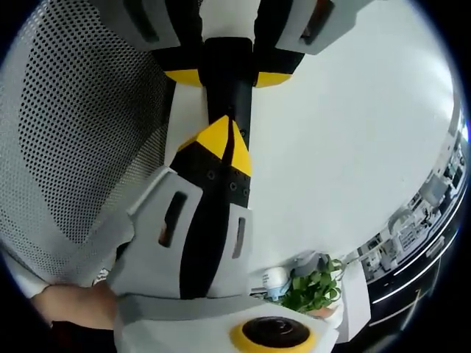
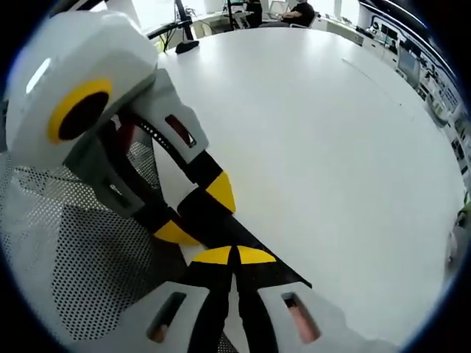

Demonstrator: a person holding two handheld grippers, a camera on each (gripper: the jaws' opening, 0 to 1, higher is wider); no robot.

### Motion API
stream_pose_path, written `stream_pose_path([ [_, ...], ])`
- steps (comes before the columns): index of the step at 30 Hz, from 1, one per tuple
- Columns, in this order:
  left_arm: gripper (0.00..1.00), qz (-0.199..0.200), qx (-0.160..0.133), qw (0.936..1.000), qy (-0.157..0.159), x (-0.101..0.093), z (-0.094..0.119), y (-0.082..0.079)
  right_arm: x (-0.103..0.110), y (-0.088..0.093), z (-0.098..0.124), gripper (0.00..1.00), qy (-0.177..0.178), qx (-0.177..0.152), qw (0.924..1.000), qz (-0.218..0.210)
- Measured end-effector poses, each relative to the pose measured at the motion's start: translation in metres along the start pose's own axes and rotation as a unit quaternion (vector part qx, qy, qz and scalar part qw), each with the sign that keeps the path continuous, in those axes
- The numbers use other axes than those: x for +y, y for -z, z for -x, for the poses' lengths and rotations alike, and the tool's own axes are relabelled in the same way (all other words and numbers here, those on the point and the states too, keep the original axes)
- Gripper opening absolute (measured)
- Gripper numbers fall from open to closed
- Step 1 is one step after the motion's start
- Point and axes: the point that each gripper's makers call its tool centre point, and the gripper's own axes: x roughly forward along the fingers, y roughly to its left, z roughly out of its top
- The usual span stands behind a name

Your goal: Press the specified remote control buttons in sequence, fully releasing each button before pressing the next.

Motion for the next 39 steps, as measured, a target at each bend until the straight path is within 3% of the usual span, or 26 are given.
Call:
stream_pose_path([
  [6, 0.25, -0.001, 0.000, 1.0000, 0.001, -0.0003, 0.0003, -0.0002, -0.0021, 0.0002, -0.0009, 0.00, -0.008, -0.003, 0.9998, -0.017],
  [14, 0.25, -0.003, 0.002, 1.0000, 0.001, -0.0002, 0.0002, 0.0001, -0.0011, -0.0001, -0.0015, 0.00, -0.006, 0.002, 0.9999, 0.013],
  [23, 0.25, -0.003, 0.002, 1.0000, 0.001, -0.0001, 0.0000, 0.0001, 0.0069, -0.0073, -0.0005, 0.00, -0.029, -0.017, 0.9994, -0.012],
  [39, 0.25, -0.004, 0.003, 1.0000, 0.002, 0.0002, -0.0009, 0.0000, 0.0071, -0.0071, -0.0051, 0.00, -0.004, -0.019, 0.9987, 0.048],
])
